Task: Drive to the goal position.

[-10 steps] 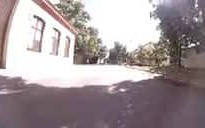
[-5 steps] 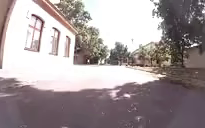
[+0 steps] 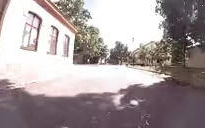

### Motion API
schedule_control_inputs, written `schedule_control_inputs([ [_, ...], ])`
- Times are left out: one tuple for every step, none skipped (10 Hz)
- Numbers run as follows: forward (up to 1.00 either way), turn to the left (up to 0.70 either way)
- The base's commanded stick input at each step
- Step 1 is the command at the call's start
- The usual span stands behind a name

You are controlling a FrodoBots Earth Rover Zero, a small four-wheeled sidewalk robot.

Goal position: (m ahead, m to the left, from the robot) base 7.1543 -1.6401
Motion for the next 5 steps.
schedule_control_inputs([
  [0.85, 0.00],
  [0.85, 0.00],
  [0.85, 0.00],
  [0.85, 0.00],
  [0.85, 0.00],
])
